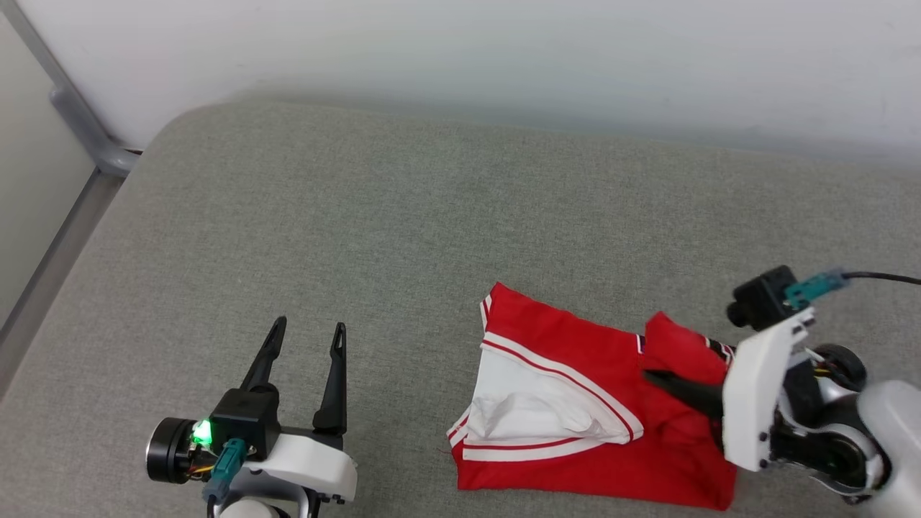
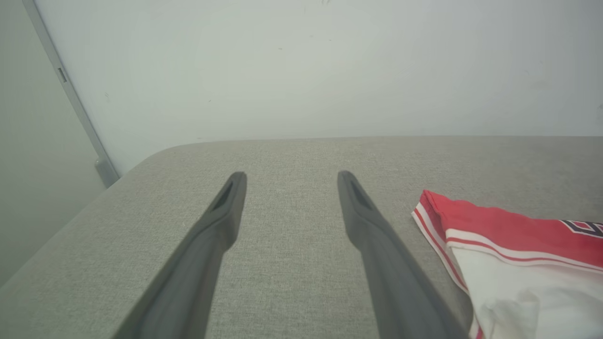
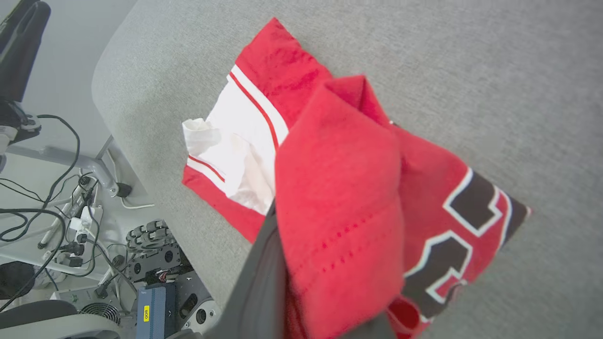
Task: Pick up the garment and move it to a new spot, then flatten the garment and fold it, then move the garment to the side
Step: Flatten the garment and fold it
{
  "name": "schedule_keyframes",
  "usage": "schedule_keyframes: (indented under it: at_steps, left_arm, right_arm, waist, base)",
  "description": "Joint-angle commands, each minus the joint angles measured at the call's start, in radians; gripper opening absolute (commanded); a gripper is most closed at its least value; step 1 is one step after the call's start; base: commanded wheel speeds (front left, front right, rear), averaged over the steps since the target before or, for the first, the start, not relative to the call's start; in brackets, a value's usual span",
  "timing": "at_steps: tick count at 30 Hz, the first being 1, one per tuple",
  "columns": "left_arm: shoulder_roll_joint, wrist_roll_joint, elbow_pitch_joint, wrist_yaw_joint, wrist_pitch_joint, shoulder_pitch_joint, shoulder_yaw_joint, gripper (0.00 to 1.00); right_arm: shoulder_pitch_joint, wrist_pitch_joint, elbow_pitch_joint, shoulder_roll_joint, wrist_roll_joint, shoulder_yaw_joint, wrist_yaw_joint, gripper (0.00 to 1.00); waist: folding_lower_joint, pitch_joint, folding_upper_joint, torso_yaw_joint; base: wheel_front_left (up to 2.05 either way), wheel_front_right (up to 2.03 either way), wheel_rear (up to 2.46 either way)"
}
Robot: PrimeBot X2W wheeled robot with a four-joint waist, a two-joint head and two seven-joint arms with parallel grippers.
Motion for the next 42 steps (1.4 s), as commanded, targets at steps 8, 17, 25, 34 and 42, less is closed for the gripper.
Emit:
schedule_keyframes:
  at_steps: [8,17,25,34,42]
  left_arm:
    - [-0.03,0.017,0.005,-0.018,-0.002,-0.043,0.001,1.0]
    - [-0.045,0.018,0.01,-0.024,-0.002,-0.072,0.002,1.0]
    - [-0.05,0.027,0.023,-0.022,-0.002,-0.062,0.009,1.0]
    - [-0.047,0.04,0.022,-0.024,-0.002,-0.019,0.037,1.0]
    - [-0.039,0.052,0.011,-0.027,-0.002,0.02,0.057,1.0]
  right_arm:
    - [-0.176,-0.02,0.141,0.174,-0.139,0.128,0.0,0.0]
    - [-0.256,-0.107,0.376,0.279,-0.235,0.23,0.0,0.0]
    - [-0.248,-0.22,0.437,0.304,-0.215,0.273,0.0,1.0]
    - [-0.223,-0.429,0.274,0.199,-0.276,0.191,-0.001,1.0]
    - [-0.112,-0.712,0.175,0.211,-0.529,-0.101,-0.001,1.0]
  waist:
    - [-0.0001,0.059,0.0,0.022]
    - [-0.0001,0.099,0.0,0.035]
    - [-0.0001,0.075,0.0,0.022]
    - [-0.0001,0.009,0.0,-0.022]
    - [-0.0001,-0.042,0.0,-0.075]
  base:
    - [0.0,0.0,0.0]
    - [0.0,0.0,0.0]
    - [0.0,0.0,0.0]
    - [0.0,0.0,0.0]
    - [0.0,0.0,0.0]
